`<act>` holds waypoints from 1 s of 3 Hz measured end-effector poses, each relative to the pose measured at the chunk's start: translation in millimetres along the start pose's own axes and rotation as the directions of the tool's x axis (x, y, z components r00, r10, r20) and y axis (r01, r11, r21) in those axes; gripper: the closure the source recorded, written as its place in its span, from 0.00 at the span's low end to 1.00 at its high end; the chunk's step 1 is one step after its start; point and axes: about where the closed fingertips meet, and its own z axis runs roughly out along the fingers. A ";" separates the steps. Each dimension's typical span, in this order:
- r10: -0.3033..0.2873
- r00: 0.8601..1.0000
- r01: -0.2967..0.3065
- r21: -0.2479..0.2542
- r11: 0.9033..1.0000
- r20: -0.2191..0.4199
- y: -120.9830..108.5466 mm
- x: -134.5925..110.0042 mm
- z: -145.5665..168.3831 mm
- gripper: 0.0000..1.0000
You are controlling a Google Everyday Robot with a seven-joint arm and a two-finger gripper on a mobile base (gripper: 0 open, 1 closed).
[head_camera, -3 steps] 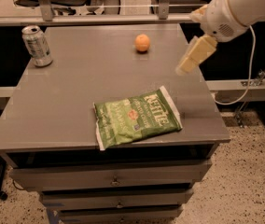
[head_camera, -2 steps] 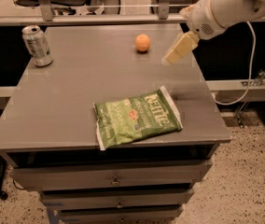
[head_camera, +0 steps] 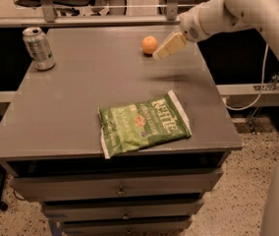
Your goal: Move orange near green jalapeno chip bag
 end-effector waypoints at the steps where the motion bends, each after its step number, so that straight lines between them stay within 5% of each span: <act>1: 0.081 0.996 -0.081 0.004 0.997 0.025 -13.7 5.1 30.6 0.00; 3: 0.196 0.978 -0.193 -0.040 0.980 0.079 -12.9 4.5 76.3 0.00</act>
Offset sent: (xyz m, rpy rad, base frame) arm 0.0663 0.0313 -0.0416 0.2117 0.0968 -0.0910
